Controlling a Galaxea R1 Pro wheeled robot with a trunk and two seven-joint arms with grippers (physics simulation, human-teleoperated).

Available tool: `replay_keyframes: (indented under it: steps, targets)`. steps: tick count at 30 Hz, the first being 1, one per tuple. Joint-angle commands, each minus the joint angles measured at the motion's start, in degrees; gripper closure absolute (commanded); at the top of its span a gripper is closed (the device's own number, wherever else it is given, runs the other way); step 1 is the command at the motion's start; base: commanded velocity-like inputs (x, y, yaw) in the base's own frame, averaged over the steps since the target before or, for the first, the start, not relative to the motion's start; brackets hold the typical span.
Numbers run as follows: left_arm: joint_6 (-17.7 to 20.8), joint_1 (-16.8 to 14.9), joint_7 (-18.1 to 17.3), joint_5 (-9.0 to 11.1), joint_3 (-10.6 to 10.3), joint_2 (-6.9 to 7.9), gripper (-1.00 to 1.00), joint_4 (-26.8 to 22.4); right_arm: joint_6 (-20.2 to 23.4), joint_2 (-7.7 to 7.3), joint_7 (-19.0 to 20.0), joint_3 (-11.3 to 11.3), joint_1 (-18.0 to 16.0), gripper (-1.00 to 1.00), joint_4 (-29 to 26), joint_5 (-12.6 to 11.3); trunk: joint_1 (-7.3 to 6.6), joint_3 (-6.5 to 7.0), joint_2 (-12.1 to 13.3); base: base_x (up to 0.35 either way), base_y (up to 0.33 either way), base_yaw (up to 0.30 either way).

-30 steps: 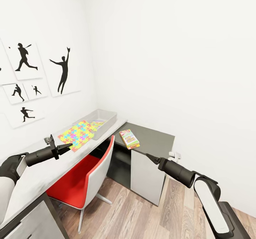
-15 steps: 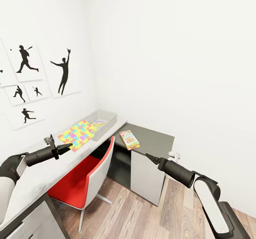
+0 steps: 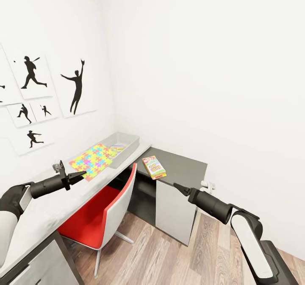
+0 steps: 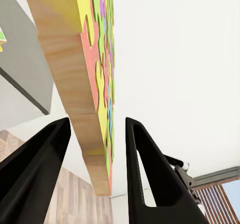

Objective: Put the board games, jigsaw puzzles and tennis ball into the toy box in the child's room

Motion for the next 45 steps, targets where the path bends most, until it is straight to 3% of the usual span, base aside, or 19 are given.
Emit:
replay_keyframes:
  steps: [1,8,20,45]
  targets:
    - [0.58,-0.05,-0.21,-0.1,0.1,0.0,1.0,0.02,0.19,-0.03,0.11,0.0,-0.05,-1.0,-0.02,0.02,-0.2,0.07,0.32,0.0,0.0,0.0]
    - [0.58,-0.03,-2.24,-0.1,0.1,0.0,1.0,0.02,0.19,-0.03,0.11,0.08,-0.05,-1.0,-0.03,0.05,-1.74,1.33,3.12,0.0,0.0,0.0]
    - [0.43,0.22,-2.67,-0.1,0.1,0.56,1.0,0.02,0.19,-0.03,0.13,0.17,-0.05,-1.0,-0.03,0.04,-4.37,3.48,7.94,0.0,0.0,0.0]
    - [0.1,0.4,-2.67,-0.1,0.1,0.79,1.0,0.02,0.19,0.0,0.11,0.44,-0.05,-1.0,-0.03,0.06,-4.37,3.48,7.94,0.047,-0.011,0.0]
